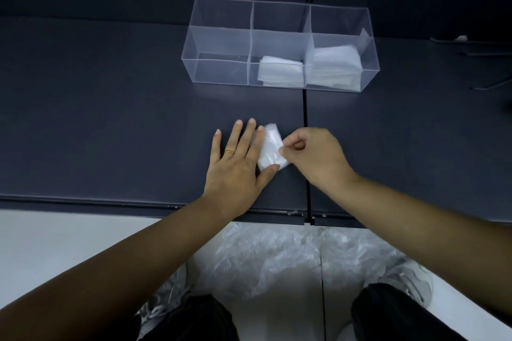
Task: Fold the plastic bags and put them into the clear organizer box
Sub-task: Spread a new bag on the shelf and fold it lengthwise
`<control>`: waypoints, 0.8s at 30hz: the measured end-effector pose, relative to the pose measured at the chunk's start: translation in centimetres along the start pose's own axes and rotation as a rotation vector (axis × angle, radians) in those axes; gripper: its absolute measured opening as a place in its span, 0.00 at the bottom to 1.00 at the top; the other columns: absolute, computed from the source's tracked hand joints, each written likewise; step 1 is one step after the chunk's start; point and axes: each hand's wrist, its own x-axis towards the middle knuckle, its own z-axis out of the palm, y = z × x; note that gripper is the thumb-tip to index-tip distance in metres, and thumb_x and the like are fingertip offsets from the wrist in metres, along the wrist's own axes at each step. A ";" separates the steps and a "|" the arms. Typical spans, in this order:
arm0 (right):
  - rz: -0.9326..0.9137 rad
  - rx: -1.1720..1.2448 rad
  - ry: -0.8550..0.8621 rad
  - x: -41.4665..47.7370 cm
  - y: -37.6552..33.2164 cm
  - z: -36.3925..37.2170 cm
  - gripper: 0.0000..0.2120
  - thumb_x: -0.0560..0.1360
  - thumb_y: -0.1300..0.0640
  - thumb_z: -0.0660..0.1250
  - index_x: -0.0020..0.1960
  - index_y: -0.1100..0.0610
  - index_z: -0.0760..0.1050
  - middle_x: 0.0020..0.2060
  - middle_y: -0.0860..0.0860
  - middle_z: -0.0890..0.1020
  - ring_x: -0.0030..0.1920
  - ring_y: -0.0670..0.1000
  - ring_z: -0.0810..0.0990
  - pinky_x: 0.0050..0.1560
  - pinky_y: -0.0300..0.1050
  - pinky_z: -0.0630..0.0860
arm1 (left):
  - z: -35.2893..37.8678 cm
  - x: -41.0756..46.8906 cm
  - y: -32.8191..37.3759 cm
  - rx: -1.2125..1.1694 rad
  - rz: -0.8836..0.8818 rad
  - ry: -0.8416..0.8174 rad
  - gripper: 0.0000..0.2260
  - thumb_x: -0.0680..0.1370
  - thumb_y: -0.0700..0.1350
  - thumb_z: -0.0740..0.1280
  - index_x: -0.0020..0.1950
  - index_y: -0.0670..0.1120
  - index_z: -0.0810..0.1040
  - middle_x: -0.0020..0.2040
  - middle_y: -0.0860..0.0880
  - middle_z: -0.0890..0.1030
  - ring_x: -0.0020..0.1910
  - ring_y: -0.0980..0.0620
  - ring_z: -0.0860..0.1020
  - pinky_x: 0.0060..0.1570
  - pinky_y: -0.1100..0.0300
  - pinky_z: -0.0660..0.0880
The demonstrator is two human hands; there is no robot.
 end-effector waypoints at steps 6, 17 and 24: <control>-0.224 -0.420 0.217 -1.5 2.2 1.5 0.22 0.73 0.45 0.69 0.62 0.53 0.71 0.56 0.51 0.71 0.58 0.53 0.68 0.58 0.46 0.62 | 0.1 0.2 -0.2 0.013 -0.024 -0.025 0.39 0.73 0.71 0.35 0.79 0.50 0.40 0.79 0.49 0.42 0.77 0.48 0.37 0.73 0.47 0.34; -0.196 -0.252 0.179 -1.0 1.6 1.7 0.09 0.73 0.45 0.69 0.48 0.49 0.77 0.50 0.45 0.69 0.54 0.45 0.65 0.53 0.39 0.55 | -0.2 0.1 0.1 0.050 -0.161 -0.049 0.46 0.69 0.74 0.33 0.78 0.45 0.39 0.79 0.45 0.40 0.76 0.46 0.35 0.72 0.41 0.34; -0.158 -0.153 0.068 0.1 -0.8 1.3 0.08 0.70 0.54 0.72 0.37 0.51 0.74 0.40 0.43 0.74 0.44 0.46 0.74 0.49 0.42 0.71 | -0.5 -0.5 0.7 -0.069 -0.243 -0.110 0.48 0.68 0.75 0.37 0.77 0.42 0.35 0.78 0.46 0.35 0.76 0.49 0.32 0.72 0.44 0.32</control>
